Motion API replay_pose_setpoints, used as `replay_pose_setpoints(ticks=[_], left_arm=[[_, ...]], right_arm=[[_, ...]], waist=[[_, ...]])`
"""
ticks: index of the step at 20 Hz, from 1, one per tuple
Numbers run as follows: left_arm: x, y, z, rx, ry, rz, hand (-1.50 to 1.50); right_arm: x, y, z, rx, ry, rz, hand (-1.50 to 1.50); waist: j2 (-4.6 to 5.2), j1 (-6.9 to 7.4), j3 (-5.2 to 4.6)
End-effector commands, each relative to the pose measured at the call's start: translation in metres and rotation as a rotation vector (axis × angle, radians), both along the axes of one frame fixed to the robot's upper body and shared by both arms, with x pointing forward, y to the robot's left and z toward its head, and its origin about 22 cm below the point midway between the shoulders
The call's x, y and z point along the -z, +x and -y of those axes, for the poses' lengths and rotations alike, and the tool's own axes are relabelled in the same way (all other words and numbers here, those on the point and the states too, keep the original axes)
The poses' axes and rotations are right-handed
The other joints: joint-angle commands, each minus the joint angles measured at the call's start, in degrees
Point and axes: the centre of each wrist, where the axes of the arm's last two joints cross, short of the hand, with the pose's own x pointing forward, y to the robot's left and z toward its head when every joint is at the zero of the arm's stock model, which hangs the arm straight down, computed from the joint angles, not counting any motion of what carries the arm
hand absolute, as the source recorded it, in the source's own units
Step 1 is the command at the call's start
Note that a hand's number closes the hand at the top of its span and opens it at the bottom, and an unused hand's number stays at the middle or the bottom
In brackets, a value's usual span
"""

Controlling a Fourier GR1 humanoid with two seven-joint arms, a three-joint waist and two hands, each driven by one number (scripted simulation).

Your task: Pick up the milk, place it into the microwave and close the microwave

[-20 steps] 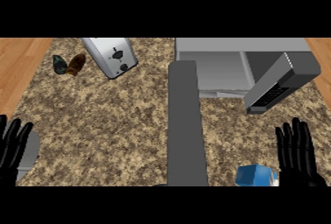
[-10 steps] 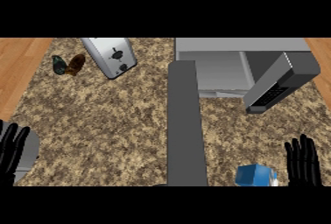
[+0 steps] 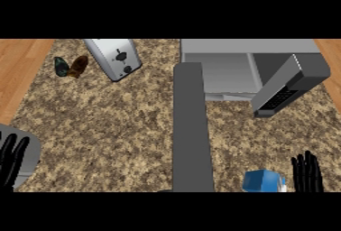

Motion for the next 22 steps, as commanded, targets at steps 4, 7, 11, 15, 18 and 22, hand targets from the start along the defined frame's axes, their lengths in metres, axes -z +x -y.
replay_pose_setpoints(ticks=[4,7,11,15,18,22], left_arm=[[0.007,0.005,-0.006,0.017,-0.001,-0.016,-1.5],[0.004,-0.006,-0.011,0.021,0.0,-0.012,-1.5],[0.002,-0.009,-0.013,0.008,0.006,0.008,-1.5],[0.003,-0.017,-0.01,0.014,-0.006,-0.006,-1.5],[-0.008,-0.007,-0.017,-0.004,-0.006,0.005,-1.5],[0.008,0.0,-0.015,0.008,0.013,-0.016,-1.5]], right_arm=[[0.025,-0.009,0.011,-0.036,-0.042,0.011,-1.5],[0.039,0.017,-0.016,-0.041,-0.02,0.017,-1.5],[0.037,0.029,0.002,0.019,-0.025,-0.005,-1.5],[0.042,0.017,0.047,0.098,-0.104,-0.056,-1.5],[0.077,0.016,0.031,0.139,-0.149,-0.117,-1.5],[0.107,0.015,0.055,0.151,-0.144,-0.124,-1.5]], waist=[[0.02,-0.11,-0.02],[0.04,0.16,-0.01],[0.02,0.2,-0.02],[0.0,0.21,-0.02],[0.06,0.19,0.0],[0.08,0.2,0.01]])
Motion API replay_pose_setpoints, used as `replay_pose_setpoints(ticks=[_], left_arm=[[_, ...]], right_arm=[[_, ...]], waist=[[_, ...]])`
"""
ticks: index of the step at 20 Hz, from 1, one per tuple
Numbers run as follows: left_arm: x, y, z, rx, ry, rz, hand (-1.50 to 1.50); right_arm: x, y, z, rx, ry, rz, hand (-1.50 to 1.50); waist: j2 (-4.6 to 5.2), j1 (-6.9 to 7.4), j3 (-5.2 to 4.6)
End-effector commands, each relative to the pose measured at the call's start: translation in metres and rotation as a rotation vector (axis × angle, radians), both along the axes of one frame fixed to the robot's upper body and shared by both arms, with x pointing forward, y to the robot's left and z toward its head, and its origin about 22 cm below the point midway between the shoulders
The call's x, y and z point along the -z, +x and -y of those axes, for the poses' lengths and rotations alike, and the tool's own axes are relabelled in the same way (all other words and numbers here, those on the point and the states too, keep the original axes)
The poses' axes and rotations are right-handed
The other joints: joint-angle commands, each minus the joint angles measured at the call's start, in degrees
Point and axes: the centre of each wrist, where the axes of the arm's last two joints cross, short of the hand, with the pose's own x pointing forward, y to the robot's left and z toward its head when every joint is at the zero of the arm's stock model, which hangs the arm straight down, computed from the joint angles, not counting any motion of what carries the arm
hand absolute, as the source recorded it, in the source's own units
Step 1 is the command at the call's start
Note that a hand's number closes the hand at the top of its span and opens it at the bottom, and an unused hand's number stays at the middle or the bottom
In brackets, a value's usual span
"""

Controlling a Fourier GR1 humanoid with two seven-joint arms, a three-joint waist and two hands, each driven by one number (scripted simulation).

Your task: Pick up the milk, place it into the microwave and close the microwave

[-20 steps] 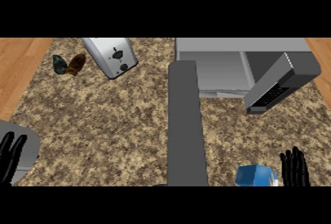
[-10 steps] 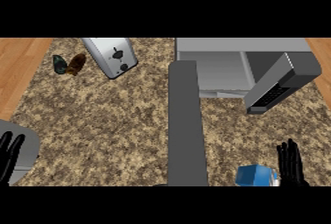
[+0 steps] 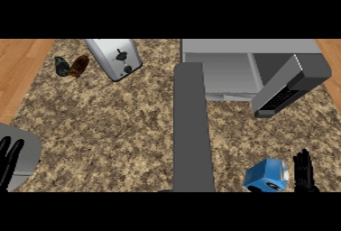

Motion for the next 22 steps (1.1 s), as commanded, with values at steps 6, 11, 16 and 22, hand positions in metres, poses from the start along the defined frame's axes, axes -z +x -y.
replay_pose_setpoints(ticks=[6,11,16,22], left_arm=[[0.003,-0.002,0.003,-0.002,-0.018,-0.007,-1.5],[0.005,-0.008,-0.007,-0.005,-0.014,-0.02,-1.5],[0.011,-0.01,-0.007,-0.006,-0.016,-0.017,-1.5],[0.001,-0.003,0.0,0.005,-0.017,-0.018,-1.5]], right_arm=[[0.034,-0.029,0.0,-0.249,0.251,0.029,-1.5],[0.035,-0.013,0.006,-0.424,0.359,0.119,-1.5],[0.023,0.001,-0.016,-0.272,0.14,0.223,1.5],[0.016,0.034,-0.011,-0.204,0.122,0.265,1.5]], waist=[[-0.1,-0.1,0.07],[-0.07,0.15,0.03],[-0.09,-0.08,-0.05],[-0.02,0.07,0.0]])
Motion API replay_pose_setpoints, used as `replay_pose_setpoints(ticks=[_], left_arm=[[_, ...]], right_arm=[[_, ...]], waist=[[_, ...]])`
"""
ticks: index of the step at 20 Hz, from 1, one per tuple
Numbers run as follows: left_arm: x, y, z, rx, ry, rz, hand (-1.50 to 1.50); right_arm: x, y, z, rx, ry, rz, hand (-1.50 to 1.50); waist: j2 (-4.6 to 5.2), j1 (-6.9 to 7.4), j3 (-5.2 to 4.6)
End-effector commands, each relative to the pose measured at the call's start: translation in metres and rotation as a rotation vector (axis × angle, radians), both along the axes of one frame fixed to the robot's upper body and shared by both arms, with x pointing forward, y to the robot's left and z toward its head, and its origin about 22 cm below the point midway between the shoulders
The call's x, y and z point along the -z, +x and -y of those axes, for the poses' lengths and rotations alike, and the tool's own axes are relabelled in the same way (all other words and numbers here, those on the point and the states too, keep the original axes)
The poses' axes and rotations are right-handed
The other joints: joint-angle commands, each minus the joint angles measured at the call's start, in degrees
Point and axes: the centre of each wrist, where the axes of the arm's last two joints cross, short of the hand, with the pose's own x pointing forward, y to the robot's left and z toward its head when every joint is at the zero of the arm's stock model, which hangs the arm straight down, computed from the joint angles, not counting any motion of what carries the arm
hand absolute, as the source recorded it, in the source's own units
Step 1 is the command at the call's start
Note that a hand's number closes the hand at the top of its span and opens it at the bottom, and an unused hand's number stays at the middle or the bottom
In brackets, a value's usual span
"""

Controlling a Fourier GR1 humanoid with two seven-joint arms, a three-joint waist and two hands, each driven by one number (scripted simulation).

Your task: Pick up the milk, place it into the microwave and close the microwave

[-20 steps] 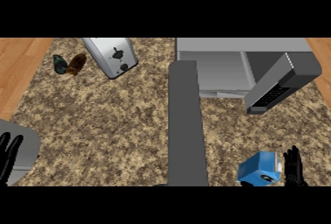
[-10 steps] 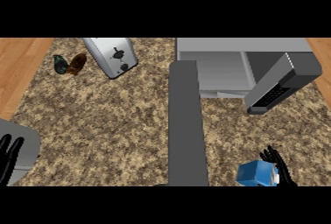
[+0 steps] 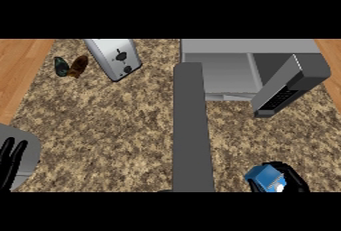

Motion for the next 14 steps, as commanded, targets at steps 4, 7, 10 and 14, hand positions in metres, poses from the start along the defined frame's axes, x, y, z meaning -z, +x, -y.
replay_pose_setpoints(ticks=[4,7,10,14], left_arm=[[0.0,-0.003,-0.004,0.025,-0.006,0.009,-1.5],[-0.009,-0.007,-0.003,0.033,-0.021,0.009,-1.5],[-0.013,-0.005,0.0,0.028,-0.022,0.015,-1.5],[0.014,0.001,-0.012,0.018,-0.02,0.005,-1.5]], right_arm=[[-0.012,0.069,0.034,-0.024,-0.008,0.129,1.5],[-0.007,0.08,0.035,-0.081,-0.021,0.179,1.5],[-0.021,0.084,0.035,-0.131,-0.032,0.199,1.5],[-0.039,0.089,0.007,-0.229,0.034,0.22,1.5]], waist=[[0.13,0.83,0.09],[0.09,0.73,0.07],[0.01,0.28,0.02],[-0.04,-0.03,-0.03]])
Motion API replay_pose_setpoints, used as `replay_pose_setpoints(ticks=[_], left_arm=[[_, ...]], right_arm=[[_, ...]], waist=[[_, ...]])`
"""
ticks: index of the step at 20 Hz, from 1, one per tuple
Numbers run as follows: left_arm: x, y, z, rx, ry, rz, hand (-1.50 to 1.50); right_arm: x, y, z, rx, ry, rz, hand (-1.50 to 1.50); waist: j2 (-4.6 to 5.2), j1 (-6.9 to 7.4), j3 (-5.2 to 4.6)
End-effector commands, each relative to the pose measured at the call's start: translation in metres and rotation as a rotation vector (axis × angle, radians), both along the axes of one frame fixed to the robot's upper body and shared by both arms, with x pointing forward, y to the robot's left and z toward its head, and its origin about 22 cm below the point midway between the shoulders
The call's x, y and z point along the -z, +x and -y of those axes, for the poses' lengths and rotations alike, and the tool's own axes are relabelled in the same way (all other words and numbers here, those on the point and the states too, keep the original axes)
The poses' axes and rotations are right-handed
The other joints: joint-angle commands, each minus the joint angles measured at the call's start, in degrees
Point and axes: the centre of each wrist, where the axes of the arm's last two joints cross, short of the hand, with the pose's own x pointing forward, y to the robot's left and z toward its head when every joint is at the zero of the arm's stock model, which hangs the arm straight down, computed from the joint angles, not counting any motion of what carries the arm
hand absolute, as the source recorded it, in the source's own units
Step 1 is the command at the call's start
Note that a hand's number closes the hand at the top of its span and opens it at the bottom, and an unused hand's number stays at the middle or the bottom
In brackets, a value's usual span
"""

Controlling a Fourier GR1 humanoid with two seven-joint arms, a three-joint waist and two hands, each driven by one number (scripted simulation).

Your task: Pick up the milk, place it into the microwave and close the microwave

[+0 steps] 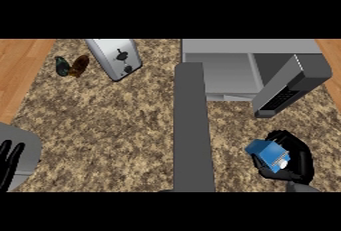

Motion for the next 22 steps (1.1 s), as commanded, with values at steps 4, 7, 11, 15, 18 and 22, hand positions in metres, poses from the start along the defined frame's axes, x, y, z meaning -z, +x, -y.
replay_pose_setpoints(ticks=[4,7,11,15,18,22], left_arm=[[-0.007,-0.014,-0.012,0.012,-0.021,-0.013,-1.5],[0.01,0.007,-0.017,-0.022,-0.017,-0.009,-1.5],[-0.004,0.009,-0.003,-0.009,-0.016,-0.025,-1.5],[0.016,-0.004,-0.013,-0.007,-0.018,-0.032,-1.5],[0.01,0.007,-0.013,-0.016,-0.016,-0.023,-1.5],[0.012,0.004,-0.025,-0.008,0.012,-0.009,-1.5]], right_arm=[[-0.026,0.011,-0.045,-0.096,0.023,0.03,1.5],[-0.057,0.016,-0.046,-0.084,-0.037,0.046,1.5],[-0.078,0.04,-0.052,-0.046,-0.127,0.061,1.5],[-0.09,0.07,-0.086,-0.029,-0.156,0.003,1.5],[-0.091,0.083,-0.093,-0.026,-0.169,-0.017,1.5],[-0.112,0.138,-0.084,0.003,-0.202,-0.053,1.5]], waist=[[-0.06,-0.01,-0.01],[-0.03,-0.28,-0.03],[0.01,-0.16,-0.01],[0.03,0.22,-0.01],[0.07,0.13,0.0],[0.27,0.87,0.01]])
